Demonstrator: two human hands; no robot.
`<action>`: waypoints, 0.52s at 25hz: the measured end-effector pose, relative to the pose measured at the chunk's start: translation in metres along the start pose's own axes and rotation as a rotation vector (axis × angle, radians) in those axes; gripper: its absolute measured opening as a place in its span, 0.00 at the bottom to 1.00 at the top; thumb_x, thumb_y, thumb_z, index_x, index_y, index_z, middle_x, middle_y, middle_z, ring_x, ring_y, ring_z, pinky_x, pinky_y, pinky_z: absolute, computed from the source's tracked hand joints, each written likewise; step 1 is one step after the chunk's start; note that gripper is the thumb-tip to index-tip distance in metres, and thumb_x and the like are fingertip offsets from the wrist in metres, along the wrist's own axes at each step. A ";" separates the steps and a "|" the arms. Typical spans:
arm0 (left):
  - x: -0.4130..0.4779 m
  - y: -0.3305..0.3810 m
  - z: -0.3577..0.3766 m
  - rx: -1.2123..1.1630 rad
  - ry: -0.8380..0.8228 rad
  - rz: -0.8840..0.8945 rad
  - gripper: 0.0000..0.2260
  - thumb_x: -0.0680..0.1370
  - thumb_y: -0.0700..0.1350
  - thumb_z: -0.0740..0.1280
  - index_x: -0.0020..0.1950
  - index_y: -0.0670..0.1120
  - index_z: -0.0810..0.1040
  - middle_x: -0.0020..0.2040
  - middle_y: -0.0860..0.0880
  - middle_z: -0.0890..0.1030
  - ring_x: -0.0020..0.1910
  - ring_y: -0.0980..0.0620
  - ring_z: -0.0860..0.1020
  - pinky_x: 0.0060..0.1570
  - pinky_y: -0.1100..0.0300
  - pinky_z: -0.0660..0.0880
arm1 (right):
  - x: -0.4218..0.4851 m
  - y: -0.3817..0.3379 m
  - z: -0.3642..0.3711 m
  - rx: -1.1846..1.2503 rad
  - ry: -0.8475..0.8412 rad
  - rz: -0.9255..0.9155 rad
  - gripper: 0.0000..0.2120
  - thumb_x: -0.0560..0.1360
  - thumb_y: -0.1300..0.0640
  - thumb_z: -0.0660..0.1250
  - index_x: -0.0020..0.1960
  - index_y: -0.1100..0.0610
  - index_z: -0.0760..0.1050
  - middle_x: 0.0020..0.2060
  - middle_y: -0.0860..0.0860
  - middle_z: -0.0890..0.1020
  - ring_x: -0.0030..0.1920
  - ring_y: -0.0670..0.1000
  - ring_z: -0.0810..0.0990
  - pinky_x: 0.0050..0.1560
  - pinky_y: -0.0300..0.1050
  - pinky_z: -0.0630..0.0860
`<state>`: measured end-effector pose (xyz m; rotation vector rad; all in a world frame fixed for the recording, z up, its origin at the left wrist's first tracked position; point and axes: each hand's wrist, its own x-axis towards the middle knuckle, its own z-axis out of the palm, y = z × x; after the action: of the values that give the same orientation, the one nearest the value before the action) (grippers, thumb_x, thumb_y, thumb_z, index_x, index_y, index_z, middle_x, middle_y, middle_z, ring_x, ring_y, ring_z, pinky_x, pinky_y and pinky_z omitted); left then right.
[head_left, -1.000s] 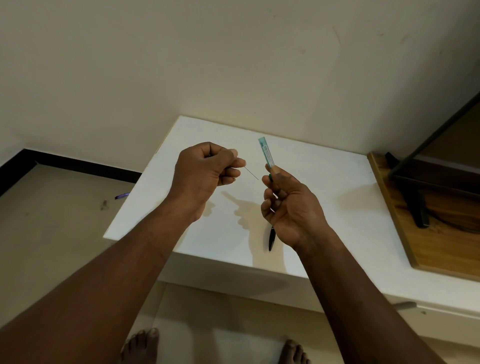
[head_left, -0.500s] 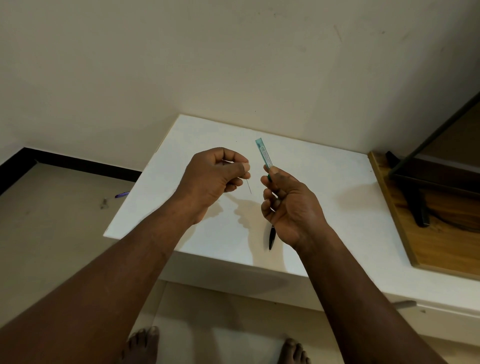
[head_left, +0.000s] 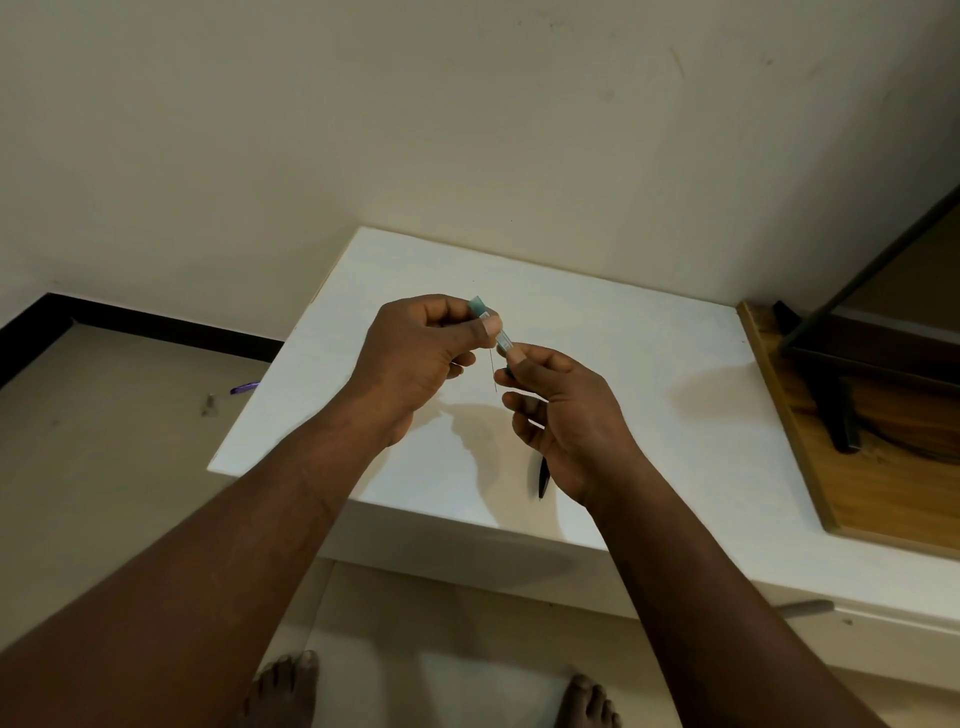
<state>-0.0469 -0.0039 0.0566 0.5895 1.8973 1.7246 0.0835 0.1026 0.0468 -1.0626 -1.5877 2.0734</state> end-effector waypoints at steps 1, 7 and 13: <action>0.000 0.000 0.000 0.005 0.007 -0.005 0.09 0.77 0.50 0.75 0.54 0.48 0.87 0.45 0.51 0.88 0.38 0.57 0.82 0.42 0.60 0.77 | 0.000 0.000 0.000 -0.037 0.006 -0.014 0.07 0.80 0.50 0.73 0.56 0.50 0.86 0.43 0.48 0.89 0.42 0.48 0.83 0.43 0.42 0.78; 0.002 -0.003 -0.003 0.035 -0.005 -0.002 0.06 0.77 0.49 0.75 0.52 0.51 0.88 0.43 0.54 0.88 0.36 0.59 0.82 0.40 0.61 0.76 | -0.001 0.004 0.006 -0.263 0.011 -0.115 0.08 0.80 0.50 0.73 0.56 0.52 0.86 0.42 0.48 0.89 0.39 0.44 0.83 0.43 0.41 0.76; 0.005 -0.006 -0.004 0.228 -0.003 0.097 0.03 0.76 0.49 0.76 0.47 0.52 0.88 0.42 0.56 0.88 0.34 0.62 0.81 0.36 0.66 0.76 | 0.005 0.001 -0.005 -0.433 0.112 -0.193 0.06 0.78 0.51 0.76 0.53 0.50 0.84 0.41 0.48 0.89 0.34 0.41 0.84 0.41 0.41 0.76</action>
<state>-0.0525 -0.0046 0.0501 0.7793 2.1114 1.5739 0.0836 0.1088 0.0434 -1.0831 -2.0440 1.5552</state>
